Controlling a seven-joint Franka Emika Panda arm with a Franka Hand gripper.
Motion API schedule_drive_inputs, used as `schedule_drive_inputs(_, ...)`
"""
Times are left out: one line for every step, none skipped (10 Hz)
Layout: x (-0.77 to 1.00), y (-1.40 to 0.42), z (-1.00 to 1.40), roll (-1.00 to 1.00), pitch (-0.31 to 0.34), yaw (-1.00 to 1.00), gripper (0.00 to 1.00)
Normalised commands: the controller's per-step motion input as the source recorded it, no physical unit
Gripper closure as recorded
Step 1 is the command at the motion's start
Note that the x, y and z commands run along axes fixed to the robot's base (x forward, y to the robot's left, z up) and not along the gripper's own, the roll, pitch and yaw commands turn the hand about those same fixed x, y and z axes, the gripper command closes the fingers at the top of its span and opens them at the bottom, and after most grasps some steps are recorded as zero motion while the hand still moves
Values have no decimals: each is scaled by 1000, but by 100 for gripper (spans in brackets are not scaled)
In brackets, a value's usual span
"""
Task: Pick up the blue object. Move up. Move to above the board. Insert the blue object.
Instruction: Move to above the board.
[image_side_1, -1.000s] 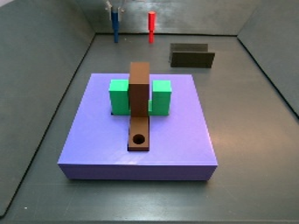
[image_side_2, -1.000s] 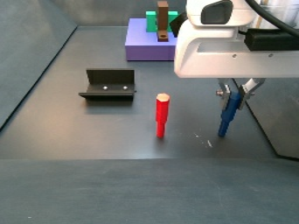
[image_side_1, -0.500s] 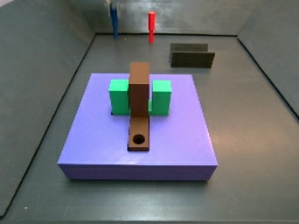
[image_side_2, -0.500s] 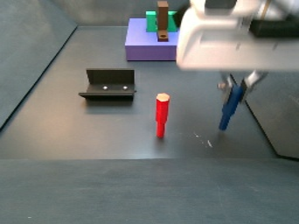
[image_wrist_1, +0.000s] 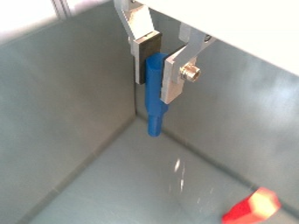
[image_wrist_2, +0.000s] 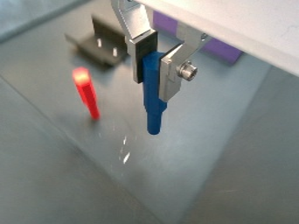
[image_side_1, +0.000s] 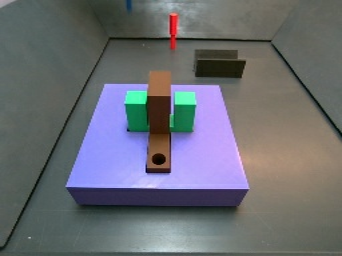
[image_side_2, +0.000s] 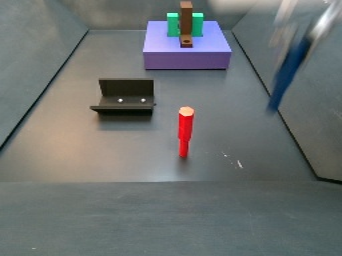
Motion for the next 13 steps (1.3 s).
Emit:
schedule_drive_inputs(-64, -21, 1400, 27, -7, 3, 100)
schedule_drive_inputs(20, 3, 968, -2, 41, 5, 100)
schedule_drive_inputs(45, 12, 660, -16, 81, 0, 100)
schedule_drive_inputs(39, 2, 342, 1, 80, -2, 100)
schedule_drive_inputs(25, -3, 244, 2, 65, 0, 100)
schedule_drive_inputs(387, -1400, 146, 17, 76, 278, 100)
schedule_drive_inputs(384, -1400, 137, 35, 78, 262, 100)
schedule_drive_inputs(384, -1400, 137, 76, 71, 195, 100)
schedule_drive_inputs(386, -1400, 141, -13, 29, 86, 100)
schedule_drive_inputs(389, -1400, 145, 1, 38, 43, 100)
schedule_drive_inputs(394, -1400, 146, 23, 63, 37, 100)
schedule_drive_inputs(407, -1400, 148, -10, 86, 22, 100)
schedule_drive_inputs(421, -1400, 150, -1, 110, 17, 100)
